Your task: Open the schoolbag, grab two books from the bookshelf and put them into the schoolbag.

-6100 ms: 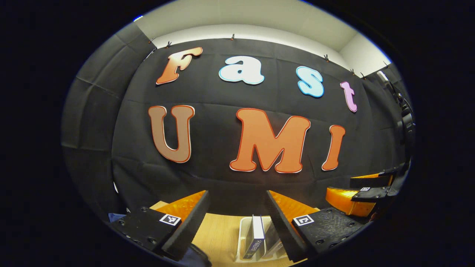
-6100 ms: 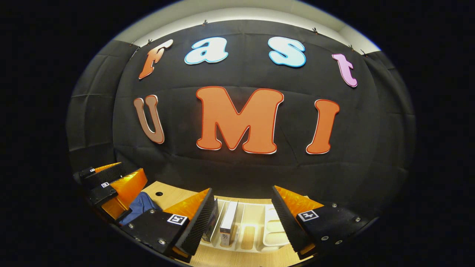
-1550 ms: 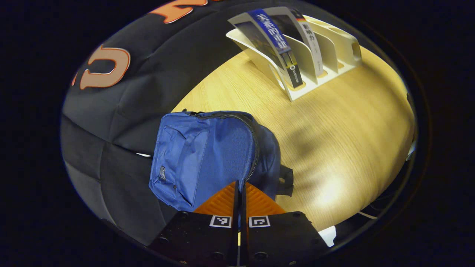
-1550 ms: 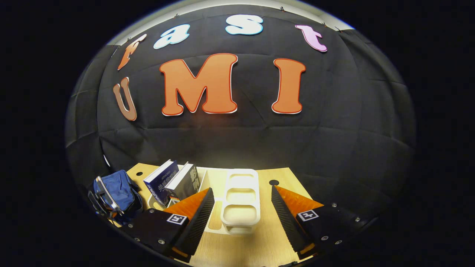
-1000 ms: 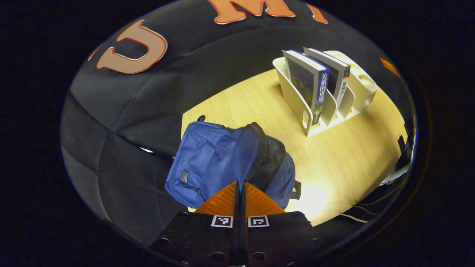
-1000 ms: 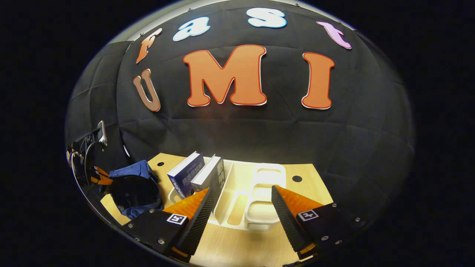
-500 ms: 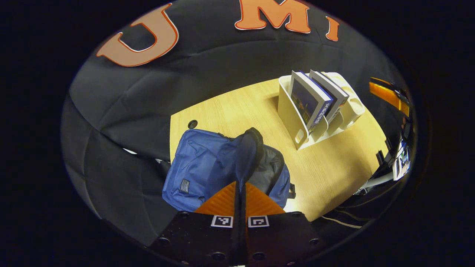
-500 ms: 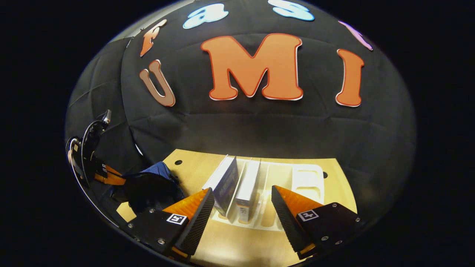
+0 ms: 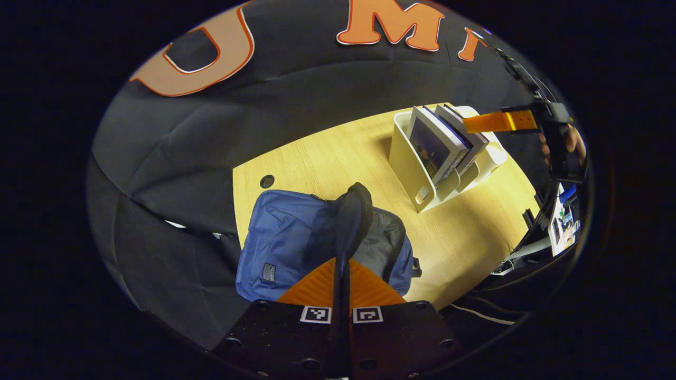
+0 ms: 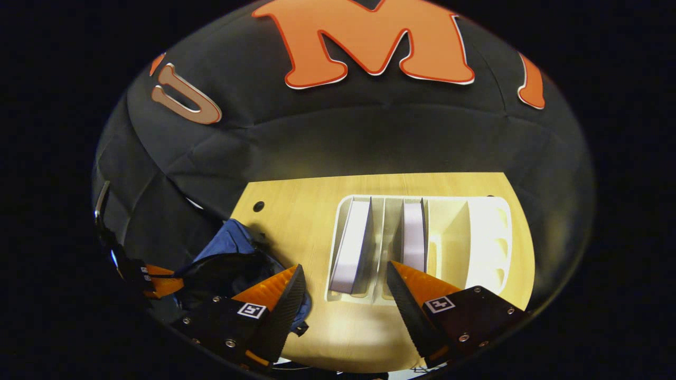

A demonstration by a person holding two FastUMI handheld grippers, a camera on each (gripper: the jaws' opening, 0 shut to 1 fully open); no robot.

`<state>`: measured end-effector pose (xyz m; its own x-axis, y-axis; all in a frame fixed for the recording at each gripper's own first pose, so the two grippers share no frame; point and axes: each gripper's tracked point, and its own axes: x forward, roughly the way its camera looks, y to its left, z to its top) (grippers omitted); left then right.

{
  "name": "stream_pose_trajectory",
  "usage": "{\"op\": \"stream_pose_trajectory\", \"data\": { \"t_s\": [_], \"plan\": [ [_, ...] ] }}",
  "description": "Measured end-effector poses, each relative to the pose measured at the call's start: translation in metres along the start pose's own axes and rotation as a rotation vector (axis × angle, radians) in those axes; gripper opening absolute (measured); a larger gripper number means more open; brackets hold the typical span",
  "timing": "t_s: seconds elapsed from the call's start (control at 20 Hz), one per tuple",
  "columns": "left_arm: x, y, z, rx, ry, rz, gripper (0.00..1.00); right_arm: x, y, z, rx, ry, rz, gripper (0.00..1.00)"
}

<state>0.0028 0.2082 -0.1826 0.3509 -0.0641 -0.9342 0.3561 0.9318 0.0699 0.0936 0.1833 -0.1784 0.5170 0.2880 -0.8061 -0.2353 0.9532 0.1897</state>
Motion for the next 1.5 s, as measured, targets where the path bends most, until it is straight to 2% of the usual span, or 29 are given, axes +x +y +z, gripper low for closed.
{"op": "stream_pose_trajectory", "data": {
  "t_s": [0.15, 0.35, 0.55, 0.8, 0.95, 1.0, 1.05, 1.2, 1.5],
  "plan": [
    [0.006, 0.005, 0.000, -0.011, -0.014, -0.025, 0.01, 0.020, 0.011, 0.007, 0.028, 0.073, -0.015, 0.93],
    [0.007, 0.014, -0.004, -0.030, -0.037, -0.048, 0.01, 0.049, 0.009, 0.012, 0.033, 0.135, -0.076, 0.93],
    [0.009, 0.021, -0.011, -0.054, -0.053, -0.065, 0.01, 0.069, 0.009, -0.001, 0.048, 0.229, -0.098, 0.86],
    [0.011, 0.026, -0.021, -0.091, -0.065, -0.081, 0.01, 0.086, -0.003, -0.008, 0.052, 0.305, -0.155, 0.65],
    [0.013, 0.023, -0.024, -0.107, -0.065, -0.095, 0.01, 0.092, -0.013, -0.015, 0.042, 0.336, -0.202, 0.57],
    [0.012, 0.024, -0.025, -0.109, -0.066, -0.097, 0.01, 0.092, -0.014, -0.015, 0.045, 0.349, -0.211, 0.46],
    [0.013, 0.023, -0.025, -0.113, -0.066, -0.099, 0.01, 0.097, -0.015, -0.018, 0.049, 0.358, -0.213, 0.40],
    [0.013, 0.021, -0.029, -0.121, -0.065, -0.108, 0.01, 0.095, -0.015, -0.017, 0.067, 0.381, -0.221, 0.34],
    [0.014, 0.020, -0.034, -0.136, -0.068, -0.119, 0.01, 0.074, -0.016, -0.005, 0.084, 0.388, -0.174, 0.27]
  ]
}}
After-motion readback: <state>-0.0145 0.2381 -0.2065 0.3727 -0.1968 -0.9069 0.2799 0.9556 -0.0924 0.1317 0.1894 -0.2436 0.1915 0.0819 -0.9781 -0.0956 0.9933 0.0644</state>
